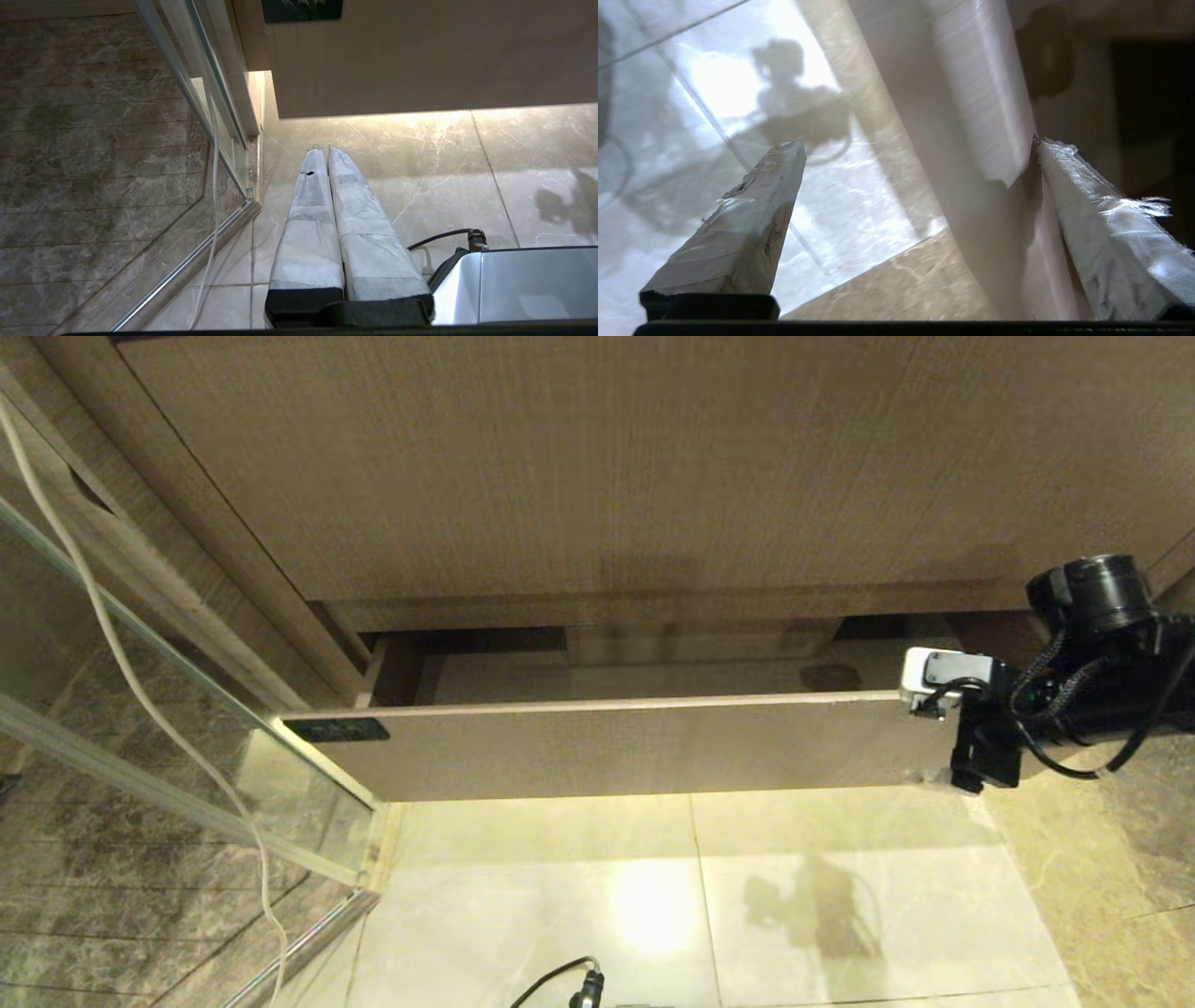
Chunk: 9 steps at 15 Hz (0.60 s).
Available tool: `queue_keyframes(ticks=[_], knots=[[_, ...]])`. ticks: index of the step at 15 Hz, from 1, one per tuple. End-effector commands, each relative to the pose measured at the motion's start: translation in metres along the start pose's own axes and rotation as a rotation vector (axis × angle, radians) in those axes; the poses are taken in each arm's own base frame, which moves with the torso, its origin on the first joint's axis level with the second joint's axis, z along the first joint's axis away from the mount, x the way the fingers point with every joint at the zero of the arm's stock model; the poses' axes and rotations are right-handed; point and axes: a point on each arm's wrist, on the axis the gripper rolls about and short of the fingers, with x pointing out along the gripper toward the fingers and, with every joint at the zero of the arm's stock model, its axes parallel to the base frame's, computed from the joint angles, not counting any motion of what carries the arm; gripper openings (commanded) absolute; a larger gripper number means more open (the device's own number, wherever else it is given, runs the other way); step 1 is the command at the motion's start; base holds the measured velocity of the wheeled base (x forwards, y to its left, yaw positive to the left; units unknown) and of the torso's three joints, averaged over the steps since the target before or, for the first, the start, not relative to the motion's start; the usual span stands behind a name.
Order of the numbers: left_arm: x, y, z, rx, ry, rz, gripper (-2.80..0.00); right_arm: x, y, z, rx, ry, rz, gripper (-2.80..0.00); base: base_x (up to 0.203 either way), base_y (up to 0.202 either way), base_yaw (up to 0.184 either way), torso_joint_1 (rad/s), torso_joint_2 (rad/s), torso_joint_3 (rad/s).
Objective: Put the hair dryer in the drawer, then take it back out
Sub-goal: Pull open the drawer
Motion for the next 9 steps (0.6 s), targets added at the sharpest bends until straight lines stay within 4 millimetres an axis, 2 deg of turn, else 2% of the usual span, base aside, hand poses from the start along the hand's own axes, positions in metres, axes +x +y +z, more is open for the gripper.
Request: queue_keyframes(ticks=[1, 4, 7, 9], knots=[[0.0, 0.0, 0.0, 0.0, 0.002, 0.0, -2.8, -0.049, 0.022, -0.006, 0.071, -0.008, -0.046, 0.0, 0.0, 0.0, 0.0, 0.0, 0.0, 0.0], [0.0, 0.0, 0.0, 0.0, 0.002, 0.0, -2.8, -0.07, 0.051, -0.018, 0.222, 0.007, -0.035, 0.0, 0.0, 0.0, 0.0, 0.0, 0.0, 0.0], [0.0, 0.0, 0.0, 0.0, 0.002, 0.0, -2.8, -0.077, 0.06, -0.023, 0.318, 0.001, -0.032, 0.0, 0.0, 0.0, 0.0, 0.0, 0.0, 0.0], [0.0, 0.0, -0.001, 0.0, 0.004, 0.0, -2.8, -0.079, 0.06, -0.022, 0.321, -0.006, -0.04, 0.0, 0.0, 0.0, 0.0, 0.0, 0.0, 0.0]])
